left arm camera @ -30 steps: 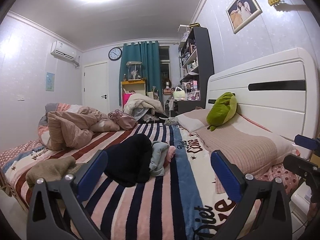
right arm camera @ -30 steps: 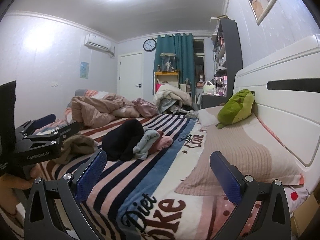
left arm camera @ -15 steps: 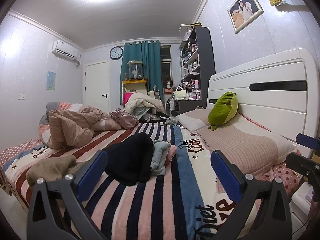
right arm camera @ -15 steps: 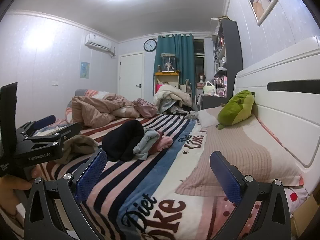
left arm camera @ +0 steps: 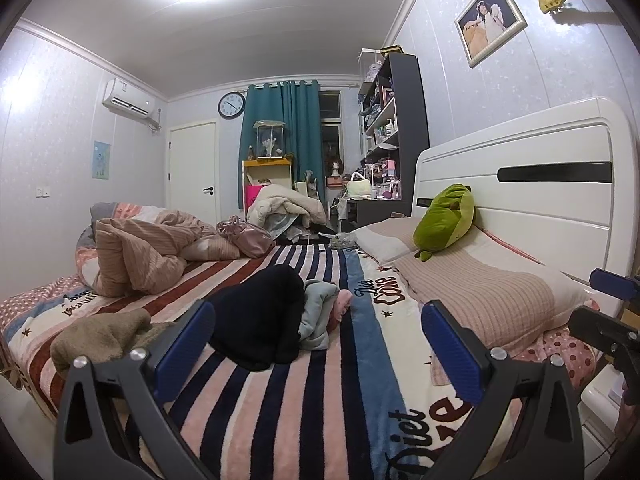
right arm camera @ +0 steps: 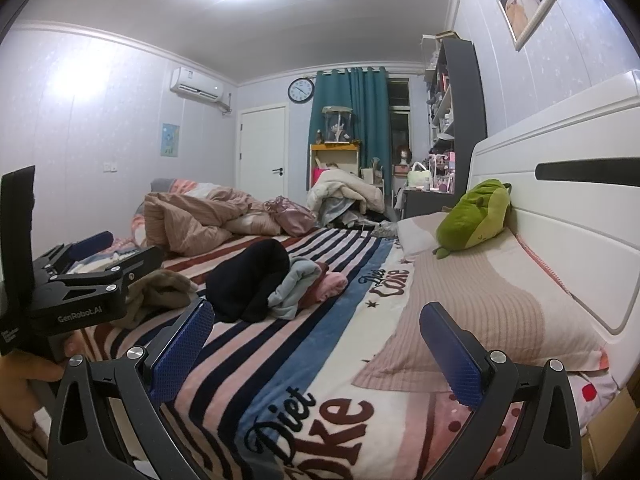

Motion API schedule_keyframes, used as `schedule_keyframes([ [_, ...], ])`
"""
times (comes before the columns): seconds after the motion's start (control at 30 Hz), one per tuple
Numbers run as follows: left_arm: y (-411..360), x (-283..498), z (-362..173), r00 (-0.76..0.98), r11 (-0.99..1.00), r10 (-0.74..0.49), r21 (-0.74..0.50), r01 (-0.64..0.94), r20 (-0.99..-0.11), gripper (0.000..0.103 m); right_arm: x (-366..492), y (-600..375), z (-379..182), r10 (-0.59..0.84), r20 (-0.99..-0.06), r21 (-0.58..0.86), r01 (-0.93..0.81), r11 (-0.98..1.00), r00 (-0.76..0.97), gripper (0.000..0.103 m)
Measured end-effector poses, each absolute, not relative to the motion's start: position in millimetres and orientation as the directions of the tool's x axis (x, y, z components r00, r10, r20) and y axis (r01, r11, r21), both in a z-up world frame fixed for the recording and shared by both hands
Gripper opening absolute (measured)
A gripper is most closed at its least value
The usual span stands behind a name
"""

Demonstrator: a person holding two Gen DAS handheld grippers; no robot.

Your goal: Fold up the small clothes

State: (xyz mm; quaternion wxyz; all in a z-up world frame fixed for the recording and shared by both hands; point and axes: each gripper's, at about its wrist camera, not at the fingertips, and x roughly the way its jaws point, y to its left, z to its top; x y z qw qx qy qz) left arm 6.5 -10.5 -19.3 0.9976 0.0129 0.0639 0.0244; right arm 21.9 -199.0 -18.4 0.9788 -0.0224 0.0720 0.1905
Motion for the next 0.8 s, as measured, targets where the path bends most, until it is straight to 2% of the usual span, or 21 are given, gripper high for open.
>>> schedule_keyframes([
  [0.8,-8.7,4.7,-22.1,0.99,0.999,0.036,0.02,-0.033,-0.138,0.102,21.1,-196.5,-18.2,0.374,-0.151,-0.015,-0.38,0.925,0.915,0.103],
])
